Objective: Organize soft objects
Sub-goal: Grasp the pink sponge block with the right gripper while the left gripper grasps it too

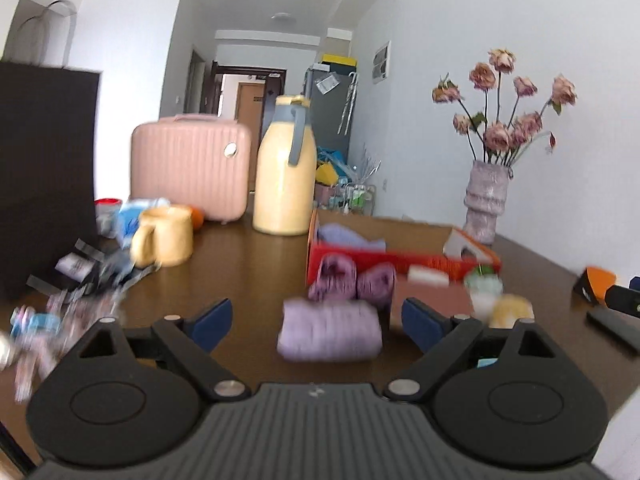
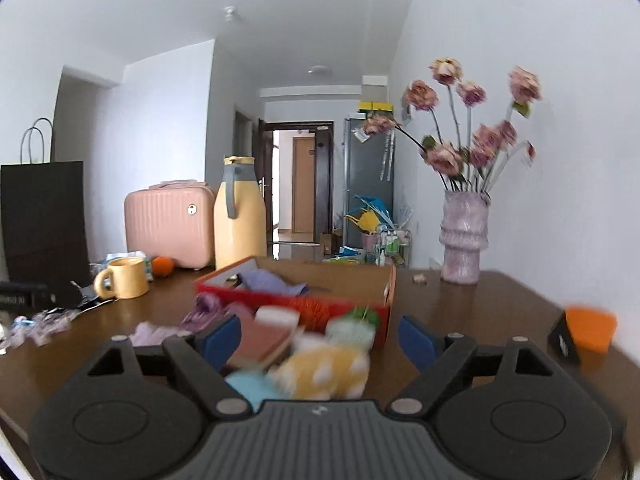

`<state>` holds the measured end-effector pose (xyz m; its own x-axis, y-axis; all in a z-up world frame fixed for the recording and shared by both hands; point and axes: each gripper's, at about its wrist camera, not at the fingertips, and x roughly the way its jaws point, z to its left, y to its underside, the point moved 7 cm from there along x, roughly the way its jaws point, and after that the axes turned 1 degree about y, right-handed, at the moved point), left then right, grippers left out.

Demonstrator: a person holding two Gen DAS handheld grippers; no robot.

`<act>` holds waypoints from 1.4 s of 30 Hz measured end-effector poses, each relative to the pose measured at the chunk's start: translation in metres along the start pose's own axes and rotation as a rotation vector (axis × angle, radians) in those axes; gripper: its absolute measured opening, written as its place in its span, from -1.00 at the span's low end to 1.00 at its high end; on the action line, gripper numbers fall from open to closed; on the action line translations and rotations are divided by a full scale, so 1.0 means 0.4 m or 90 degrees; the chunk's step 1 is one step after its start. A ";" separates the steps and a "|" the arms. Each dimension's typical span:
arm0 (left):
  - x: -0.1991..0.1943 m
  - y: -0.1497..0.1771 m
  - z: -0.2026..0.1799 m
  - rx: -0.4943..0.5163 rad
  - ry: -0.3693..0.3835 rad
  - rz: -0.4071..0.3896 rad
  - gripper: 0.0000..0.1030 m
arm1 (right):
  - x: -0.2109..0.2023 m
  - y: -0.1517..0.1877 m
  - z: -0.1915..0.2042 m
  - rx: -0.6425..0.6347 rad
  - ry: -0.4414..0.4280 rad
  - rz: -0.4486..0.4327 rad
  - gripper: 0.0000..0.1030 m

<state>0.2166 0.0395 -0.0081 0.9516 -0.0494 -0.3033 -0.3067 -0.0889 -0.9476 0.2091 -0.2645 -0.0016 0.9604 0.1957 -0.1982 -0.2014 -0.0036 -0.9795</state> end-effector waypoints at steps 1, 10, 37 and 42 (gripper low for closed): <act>-0.022 0.029 0.001 -0.001 -0.002 0.002 0.81 | -0.023 0.027 0.008 0.011 0.007 0.000 0.67; -0.066 0.137 -0.010 -0.005 0.021 0.035 0.81 | -0.074 0.170 0.034 0.090 0.014 0.023 0.65; 0.504 0.038 -0.149 -0.139 0.243 0.214 -0.24 | 0.476 0.085 0.096 0.150 -0.066 0.132 -0.50; 0.451 0.004 -0.160 -0.115 0.238 0.160 -0.24 | 0.437 0.054 0.096 0.162 -0.079 0.094 -0.51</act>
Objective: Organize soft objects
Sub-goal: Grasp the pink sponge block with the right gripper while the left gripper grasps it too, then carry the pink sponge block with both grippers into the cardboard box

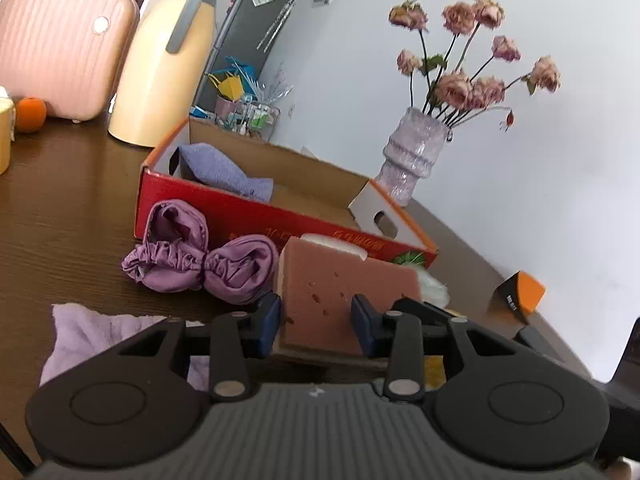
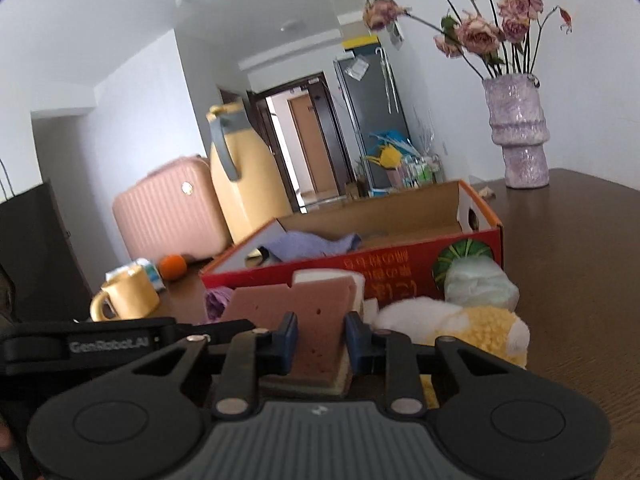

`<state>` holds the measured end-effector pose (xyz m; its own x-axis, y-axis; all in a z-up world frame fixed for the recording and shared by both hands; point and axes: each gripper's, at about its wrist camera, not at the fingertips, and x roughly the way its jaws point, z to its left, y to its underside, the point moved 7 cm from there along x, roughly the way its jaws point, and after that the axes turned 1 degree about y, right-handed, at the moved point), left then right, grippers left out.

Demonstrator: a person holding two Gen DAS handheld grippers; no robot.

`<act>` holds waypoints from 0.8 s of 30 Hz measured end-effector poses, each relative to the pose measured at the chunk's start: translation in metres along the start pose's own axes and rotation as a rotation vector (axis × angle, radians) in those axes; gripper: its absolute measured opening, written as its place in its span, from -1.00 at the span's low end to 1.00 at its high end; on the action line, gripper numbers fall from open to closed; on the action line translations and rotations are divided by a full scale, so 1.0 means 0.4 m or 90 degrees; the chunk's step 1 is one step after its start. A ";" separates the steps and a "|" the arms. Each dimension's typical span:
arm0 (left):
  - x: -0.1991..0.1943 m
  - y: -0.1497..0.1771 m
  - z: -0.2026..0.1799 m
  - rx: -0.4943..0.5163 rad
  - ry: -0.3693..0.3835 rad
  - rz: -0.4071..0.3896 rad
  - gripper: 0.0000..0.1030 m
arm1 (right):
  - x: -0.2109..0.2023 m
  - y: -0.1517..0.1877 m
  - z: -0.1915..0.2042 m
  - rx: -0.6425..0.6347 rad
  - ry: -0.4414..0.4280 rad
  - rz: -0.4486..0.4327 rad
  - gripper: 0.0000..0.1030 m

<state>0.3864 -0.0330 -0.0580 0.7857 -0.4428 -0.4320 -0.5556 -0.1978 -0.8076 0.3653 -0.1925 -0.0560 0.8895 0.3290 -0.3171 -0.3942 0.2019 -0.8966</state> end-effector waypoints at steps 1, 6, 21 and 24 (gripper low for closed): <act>-0.018 -0.003 -0.010 -0.003 0.003 -0.007 -0.25 | -0.019 -0.007 0.004 -0.005 -0.002 -0.005 -0.51; -0.129 0.017 -0.068 -0.003 0.008 -0.024 -0.25 | -0.137 -0.013 0.042 -0.036 -0.023 -0.016 -0.51; -0.265 0.229 -0.148 -0.015 -0.026 0.100 -0.25 | -0.328 0.160 0.023 -0.007 -0.008 0.077 -0.51; -0.251 0.254 -0.167 -0.010 -0.022 0.118 -0.24 | -0.336 0.179 -0.010 0.020 0.000 0.086 -0.51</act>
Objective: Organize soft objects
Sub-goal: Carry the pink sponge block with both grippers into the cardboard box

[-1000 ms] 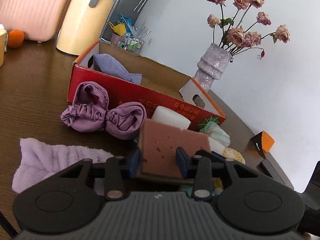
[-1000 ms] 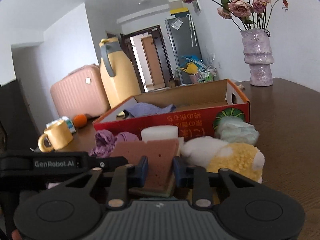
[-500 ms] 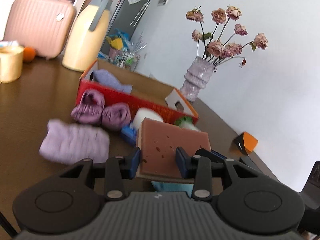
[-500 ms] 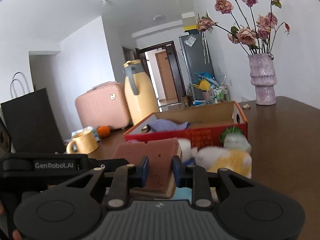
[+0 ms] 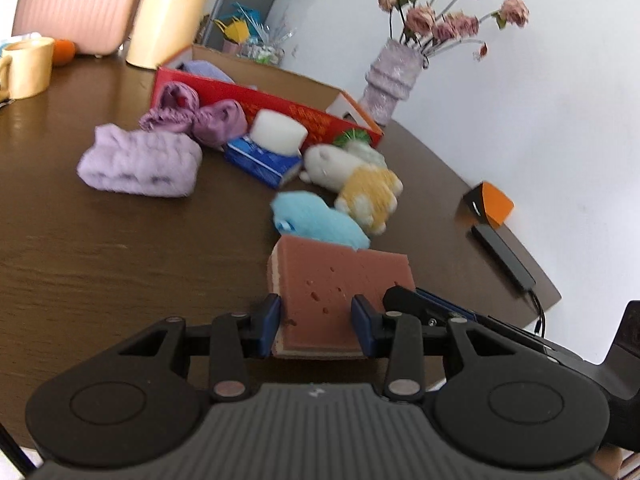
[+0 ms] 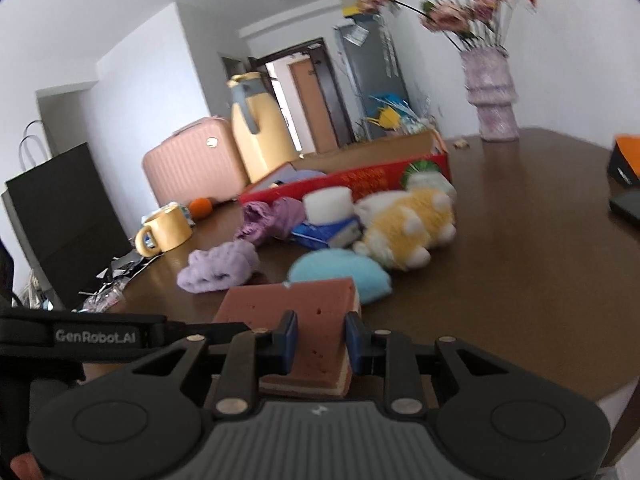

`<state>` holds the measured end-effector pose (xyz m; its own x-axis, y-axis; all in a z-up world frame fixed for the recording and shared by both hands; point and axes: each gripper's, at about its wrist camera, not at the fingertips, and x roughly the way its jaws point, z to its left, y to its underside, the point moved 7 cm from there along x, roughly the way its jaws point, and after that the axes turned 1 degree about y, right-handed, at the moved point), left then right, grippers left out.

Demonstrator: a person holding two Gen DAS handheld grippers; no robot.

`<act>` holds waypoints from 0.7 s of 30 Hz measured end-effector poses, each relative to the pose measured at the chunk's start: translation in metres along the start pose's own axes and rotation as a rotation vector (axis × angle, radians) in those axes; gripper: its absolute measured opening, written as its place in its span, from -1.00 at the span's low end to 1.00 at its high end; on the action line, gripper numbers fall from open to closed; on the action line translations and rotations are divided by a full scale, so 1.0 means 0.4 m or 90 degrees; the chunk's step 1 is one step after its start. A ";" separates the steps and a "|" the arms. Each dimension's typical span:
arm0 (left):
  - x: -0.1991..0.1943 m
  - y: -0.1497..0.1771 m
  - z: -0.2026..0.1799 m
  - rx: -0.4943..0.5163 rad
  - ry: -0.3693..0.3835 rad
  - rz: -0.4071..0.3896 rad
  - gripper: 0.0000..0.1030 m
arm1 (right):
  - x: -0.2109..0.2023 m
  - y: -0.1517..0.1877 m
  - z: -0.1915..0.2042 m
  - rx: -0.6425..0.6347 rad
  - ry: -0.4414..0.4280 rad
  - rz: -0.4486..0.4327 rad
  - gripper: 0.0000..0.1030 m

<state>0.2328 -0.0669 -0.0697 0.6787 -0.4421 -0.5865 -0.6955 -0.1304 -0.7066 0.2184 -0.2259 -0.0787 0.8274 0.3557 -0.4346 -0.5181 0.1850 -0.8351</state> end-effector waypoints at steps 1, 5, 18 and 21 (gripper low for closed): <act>0.008 0.005 -0.005 -0.001 0.002 0.007 -0.25 | -0.001 0.004 -0.009 0.007 0.002 0.002 -0.50; 0.033 0.018 -0.013 -0.001 0.005 0.028 -0.25 | 0.013 0.015 -0.040 0.019 0.007 0.011 -0.46; -0.021 -0.058 -0.032 0.046 0.045 -0.053 -0.35 | -0.002 -0.073 -0.025 0.027 -0.031 -0.054 -0.49; 0.004 -0.136 -0.030 0.053 0.058 -0.064 -0.35 | 0.028 -0.152 -0.021 0.012 -0.032 -0.085 -0.49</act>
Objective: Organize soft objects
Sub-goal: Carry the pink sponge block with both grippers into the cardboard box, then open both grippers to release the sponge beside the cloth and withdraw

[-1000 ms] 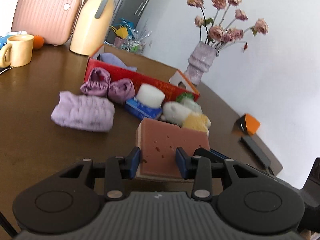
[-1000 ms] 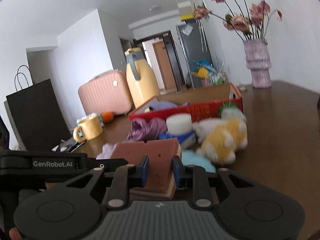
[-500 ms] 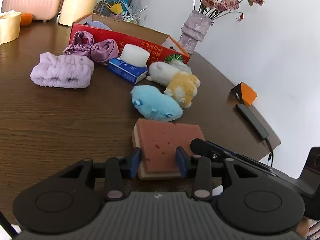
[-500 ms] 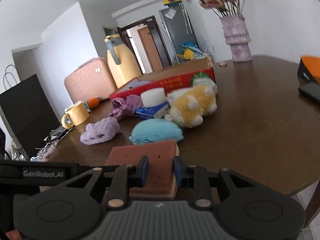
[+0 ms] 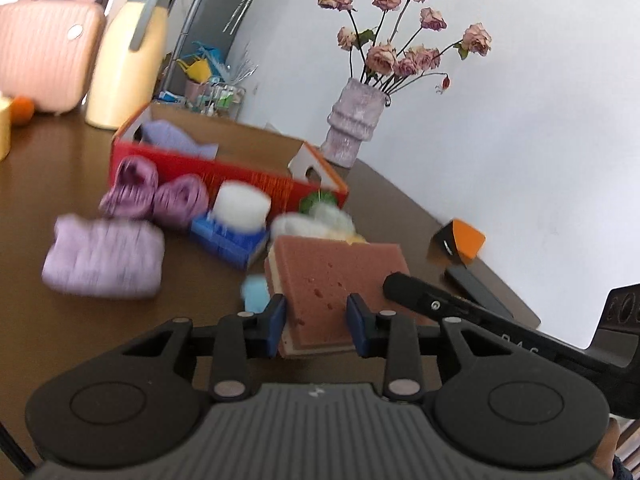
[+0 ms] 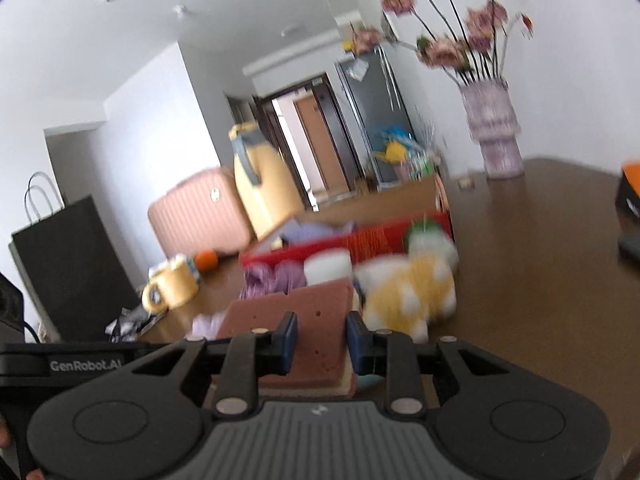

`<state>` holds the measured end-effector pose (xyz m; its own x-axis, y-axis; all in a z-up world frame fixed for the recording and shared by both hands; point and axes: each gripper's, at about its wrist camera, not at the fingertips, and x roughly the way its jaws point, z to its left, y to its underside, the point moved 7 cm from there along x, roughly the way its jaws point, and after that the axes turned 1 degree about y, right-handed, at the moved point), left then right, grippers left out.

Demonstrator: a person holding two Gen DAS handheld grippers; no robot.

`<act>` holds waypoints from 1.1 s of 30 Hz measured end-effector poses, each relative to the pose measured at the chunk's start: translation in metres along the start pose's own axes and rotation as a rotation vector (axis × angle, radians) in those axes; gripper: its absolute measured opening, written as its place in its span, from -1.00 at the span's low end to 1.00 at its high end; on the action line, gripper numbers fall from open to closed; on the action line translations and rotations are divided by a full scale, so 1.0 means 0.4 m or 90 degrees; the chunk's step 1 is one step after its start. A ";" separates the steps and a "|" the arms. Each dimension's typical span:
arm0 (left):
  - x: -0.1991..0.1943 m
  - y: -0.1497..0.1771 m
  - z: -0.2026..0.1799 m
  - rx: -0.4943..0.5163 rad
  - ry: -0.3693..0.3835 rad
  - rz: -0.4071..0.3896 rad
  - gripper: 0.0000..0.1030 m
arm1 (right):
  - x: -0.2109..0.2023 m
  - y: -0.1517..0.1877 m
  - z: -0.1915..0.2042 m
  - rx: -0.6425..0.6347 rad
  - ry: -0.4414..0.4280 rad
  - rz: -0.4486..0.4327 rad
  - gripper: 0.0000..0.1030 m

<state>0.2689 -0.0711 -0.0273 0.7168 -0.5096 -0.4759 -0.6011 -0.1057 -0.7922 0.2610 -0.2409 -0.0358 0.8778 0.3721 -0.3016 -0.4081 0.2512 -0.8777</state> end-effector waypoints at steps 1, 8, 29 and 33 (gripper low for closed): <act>0.018 -0.032 0.001 0.007 0.001 -0.002 -0.35 | 0.019 -0.026 -0.006 0.002 0.001 -0.006 -0.49; 0.250 -0.336 0.013 0.083 -0.011 -0.046 -0.35 | 0.279 -0.294 -0.100 0.032 0.008 -0.045 -0.48; 0.906 -0.530 0.221 0.056 -0.057 0.126 -0.14 | 0.884 -0.411 -0.384 0.039 0.134 0.156 -0.16; 0.875 -0.530 0.188 0.092 -0.064 0.094 0.13 | 0.868 -0.435 -0.399 0.047 0.137 0.135 0.05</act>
<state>0.6737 -0.1630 -0.0545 0.6610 -0.4216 -0.6208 -0.6501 0.0914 -0.7543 0.6769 -0.2978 -0.0473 0.8012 0.2275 -0.5535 -0.5976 0.2557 -0.7600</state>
